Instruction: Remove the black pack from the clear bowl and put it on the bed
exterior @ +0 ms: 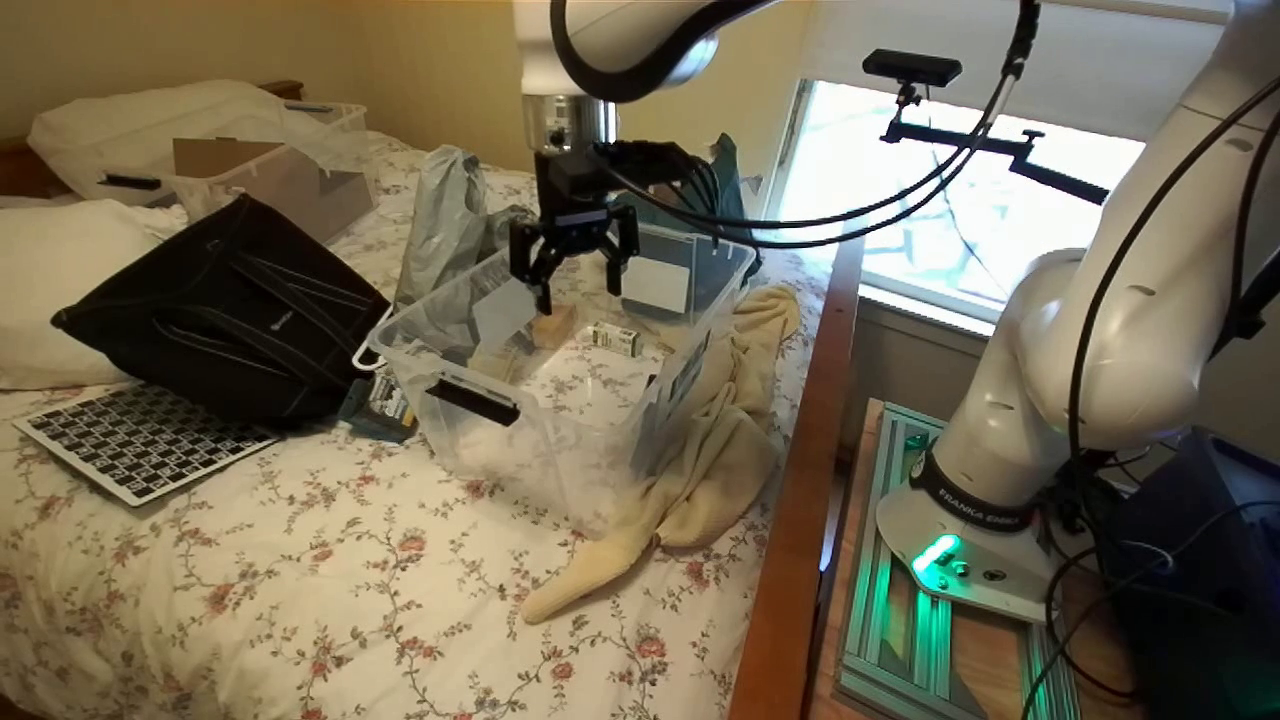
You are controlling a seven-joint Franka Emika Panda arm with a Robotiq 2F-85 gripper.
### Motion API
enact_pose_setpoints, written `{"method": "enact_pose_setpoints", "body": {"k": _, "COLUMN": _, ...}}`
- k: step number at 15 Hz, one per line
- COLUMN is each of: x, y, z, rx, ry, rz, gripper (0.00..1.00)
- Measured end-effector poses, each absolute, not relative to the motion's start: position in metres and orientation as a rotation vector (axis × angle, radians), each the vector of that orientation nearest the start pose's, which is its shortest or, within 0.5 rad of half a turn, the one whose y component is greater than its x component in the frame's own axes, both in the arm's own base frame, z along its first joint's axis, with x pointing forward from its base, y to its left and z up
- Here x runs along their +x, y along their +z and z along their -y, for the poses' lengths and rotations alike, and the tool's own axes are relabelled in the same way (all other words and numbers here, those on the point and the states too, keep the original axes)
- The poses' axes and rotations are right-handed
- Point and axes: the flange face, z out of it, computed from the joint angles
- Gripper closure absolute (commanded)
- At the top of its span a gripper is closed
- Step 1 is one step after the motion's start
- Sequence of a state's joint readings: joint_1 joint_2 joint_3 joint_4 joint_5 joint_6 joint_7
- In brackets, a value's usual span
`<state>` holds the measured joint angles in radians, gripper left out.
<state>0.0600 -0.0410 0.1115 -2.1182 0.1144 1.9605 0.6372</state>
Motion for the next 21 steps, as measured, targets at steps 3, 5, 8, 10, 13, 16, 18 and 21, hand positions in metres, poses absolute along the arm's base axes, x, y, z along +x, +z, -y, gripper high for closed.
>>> {"method": "enact_pose_setpoints", "body": {"k": 3, "x": 0.525, "y": 0.414, "z": -0.085, "rx": -2.941, "ry": 0.144, "rz": -0.891, "gripper": 0.00}}
{"method": "enact_pose_setpoints", "body": {"k": 5, "x": 0.531, "y": 0.404, "z": -0.075, "rx": -2.915, "ry": 0.106, "rz": -0.947, "gripper": 0.00}}
{"method": "enact_pose_setpoints", "body": {"k": 8, "x": 0.535, "y": 0.378, "z": -0.056, "rx": -2.891, "ry": 0.093, "rz": -1.030, "gripper": 0.00}}
{"method": "enact_pose_setpoints", "body": {"k": 10, "x": 0.533, "y": 0.358, "z": -0.040, "rx": -2.888, "ry": 0.118, "rz": -1.107, "gripper": 0.00}}
{"method": "enact_pose_setpoints", "body": {"k": 13, "x": 0.531, "y": 0.328, "z": -0.019, "rx": -2.889, "ry": 0.181, "rz": -1.228, "gripper": 0.00}}
{"method": "enact_pose_setpoints", "body": {"k": 16, "x": 0.531, "y": 0.299, "z": 0.000, "rx": -2.868, "ry": 0.245, "rz": -1.334, "gripper": 0.00}}
{"method": "enact_pose_setpoints", "body": {"k": 18, "x": 0.530, "y": 0.283, "z": 0.011, "rx": -2.852, "ry": 0.286, "rz": -1.397, "gripper": 0.00}}
{"method": "enact_pose_setpoints", "body": {"k": 21, "x": 0.527, "y": 0.266, "z": 0.023, "rx": -2.818, "ry": 0.338, "rz": -1.502, "gripper": 0.00}}
